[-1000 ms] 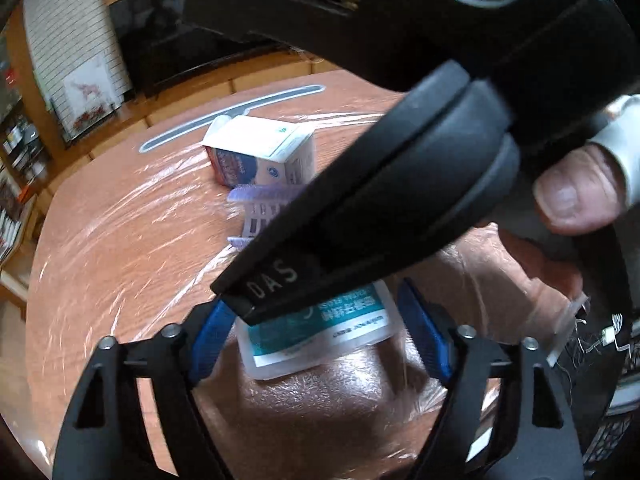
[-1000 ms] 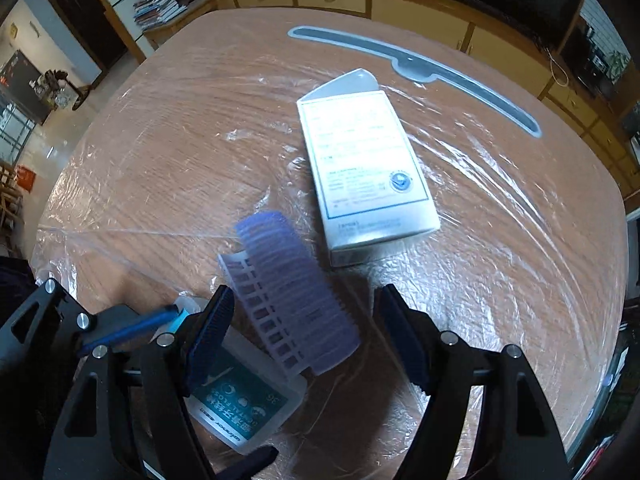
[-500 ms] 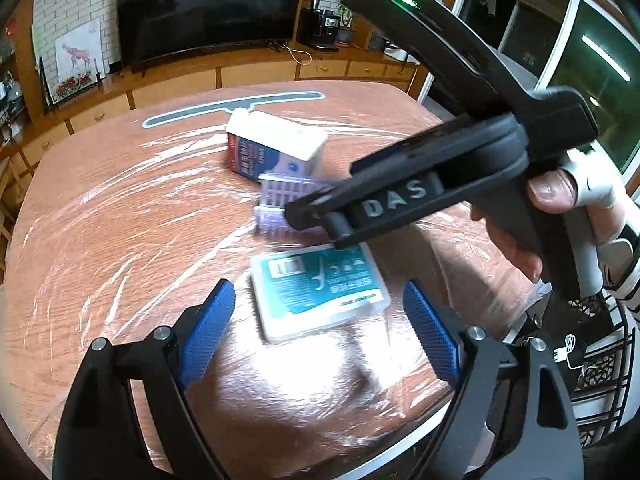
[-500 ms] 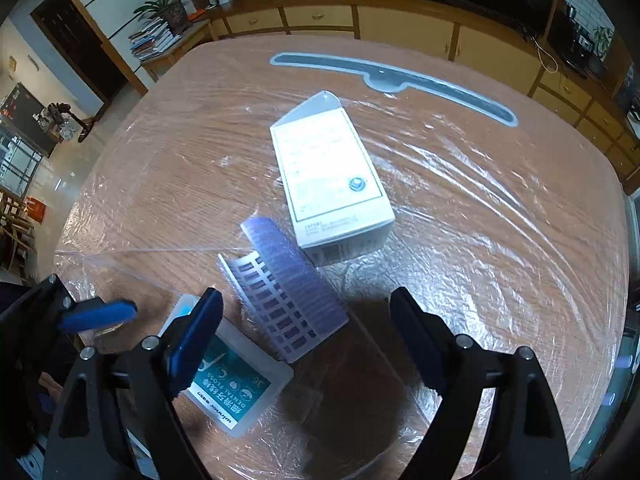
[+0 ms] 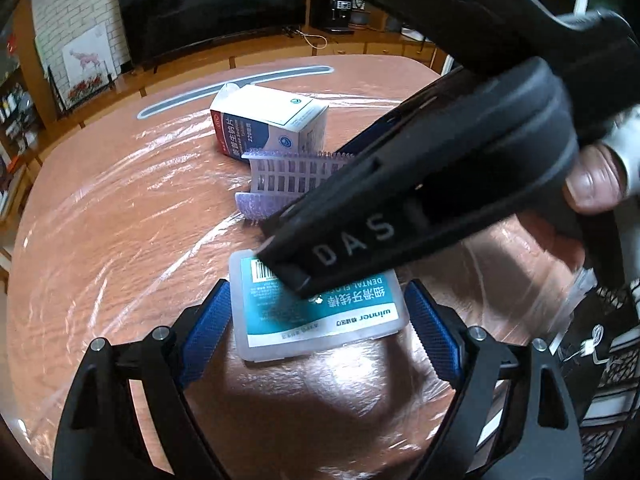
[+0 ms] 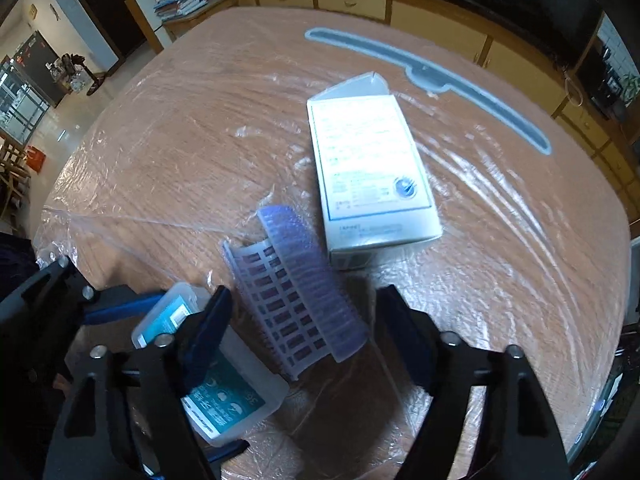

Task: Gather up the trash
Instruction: 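Lift the blue floss box with the left tool while the right tool lifts the lavender rack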

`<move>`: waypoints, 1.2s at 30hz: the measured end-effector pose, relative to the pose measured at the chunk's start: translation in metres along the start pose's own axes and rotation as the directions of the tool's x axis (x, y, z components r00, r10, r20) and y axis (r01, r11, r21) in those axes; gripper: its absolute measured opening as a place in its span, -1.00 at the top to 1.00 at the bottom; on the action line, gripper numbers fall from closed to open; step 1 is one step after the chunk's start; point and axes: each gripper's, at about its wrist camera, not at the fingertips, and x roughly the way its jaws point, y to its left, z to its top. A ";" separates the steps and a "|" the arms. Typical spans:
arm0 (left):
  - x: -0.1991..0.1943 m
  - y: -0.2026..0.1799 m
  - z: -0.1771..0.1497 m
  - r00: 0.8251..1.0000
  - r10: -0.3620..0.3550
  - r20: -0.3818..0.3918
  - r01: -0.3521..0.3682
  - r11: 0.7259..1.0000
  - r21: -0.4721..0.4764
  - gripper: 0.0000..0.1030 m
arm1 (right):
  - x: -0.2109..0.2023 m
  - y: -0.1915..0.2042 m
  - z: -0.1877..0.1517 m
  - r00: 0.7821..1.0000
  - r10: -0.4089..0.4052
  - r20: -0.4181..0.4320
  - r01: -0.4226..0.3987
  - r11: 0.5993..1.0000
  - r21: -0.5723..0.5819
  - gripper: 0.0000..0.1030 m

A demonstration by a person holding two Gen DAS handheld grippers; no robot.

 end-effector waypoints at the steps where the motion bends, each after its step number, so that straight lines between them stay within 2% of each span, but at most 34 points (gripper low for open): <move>1: -0.001 -0.001 -0.001 1.000 0.001 0.001 -0.001 1.000 0.011 -0.70 | 0.000 0.000 0.000 1.000 -0.004 0.003 0.004 1.000 -0.008 -0.34; 2: -0.003 0.000 -0.003 1.000 -0.002 0.002 0.002 1.000 0.020 -0.69 | 0.000 0.000 0.001 1.000 -0.004 0.006 0.004 1.000 -0.011 -0.23; 3: -0.004 0.000 -0.004 1.000 -0.002 0.001 0.002 1.000 0.022 -0.69 | -0.001 -0.001 0.001 1.000 -0.008 0.014 0.008 1.000 -0.011 -0.03; 4: -0.005 0.004 -0.005 1.000 -0.001 0.000 0.001 1.000 0.022 -0.69 | -0.002 -0.002 0.001 1.000 -0.009 0.016 0.009 1.000 -0.003 0.04; 8: -0.009 0.020 -0.009 1.000 0.010 -0.006 -0.010 1.000 0.011 -0.69 | -0.008 -0.007 -0.004 0.999 0.005 0.034 -0.007 0.999 0.037 0.08; 12: -0.012 0.040 -0.010 0.998 0.063 -0.004 -0.063 0.998 -0.011 -0.69 | -0.015 -0.011 -0.018 0.999 -0.033 0.040 0.031 0.998 0.063 0.08; 14: -0.012 0.051 -0.009 0.998 0.061 -0.011 -0.061 0.997 -0.040 -0.69 | -0.016 -0.014 -0.025 0.999 -0.039 0.038 0.035 0.995 0.090 0.08; 16: -0.009 0.059 -0.006 0.998 0.064 -0.015 -0.065 0.997 -0.046 -0.70 | -0.016 -0.013 -0.031 0.997 -0.055 0.052 0.049 0.993 0.104 -0.01; 18: -0.003 0.056 -0.004 0.995 0.098 -0.027 -0.099 0.995 -0.013 -0.70 | -0.016 -0.013 -0.036 0.994 -0.079 0.079 0.068 0.990 0.125 -0.45; 20: 0.001 0.055 -0.004 0.993 0.119 -0.028 -0.118 0.993 0.017 -0.70 | -0.018 -0.011 -0.040 0.987 -0.108 0.117 0.092 0.987 0.132 -0.53; 22: 0.000 0.050 -0.007 0.994 0.106 -0.013 -0.106 0.994 0.015 -0.70 | -0.018 -0.007 -0.041 0.980 -0.140 0.142 0.121 0.983 0.135 -0.55; 25: 0.002 0.051 -0.008 0.996 0.081 -0.024 -0.081 0.997 -0.009 -0.67 | -0.013 -0.005 -0.042 0.982 -0.128 0.137 0.110 0.985 0.135 -0.54; 26: 0.002 0.051 -0.009 0.997 0.078 -0.022 -0.078 0.997 -0.011 -0.67 | -0.012 -0.005 -0.041 0.984 -0.119 0.134 0.100 0.985 0.137 -0.51; 29: 0.001 0.050 -0.010 0.997 0.076 -0.019 -0.076 0.997 0.002 -0.66 | -0.006 -0.006 -0.042 0.984 -0.134 0.119 0.117 0.983 0.138 0.04; 30: 0.000 0.051 -0.011 0.997 0.072 -0.018 -0.072 0.997 0.001 -0.66 | -0.007 -0.004 -0.042 0.981 -0.146 0.126 0.128 0.982 0.141 0.17; 36: -0.004 0.064 -0.008 1.000 0.005 -0.015 -0.006 0.998 -0.059 -0.66 | -0.015 -0.012 -0.052 0.985 -0.084 0.153 0.051 0.977 0.205 0.19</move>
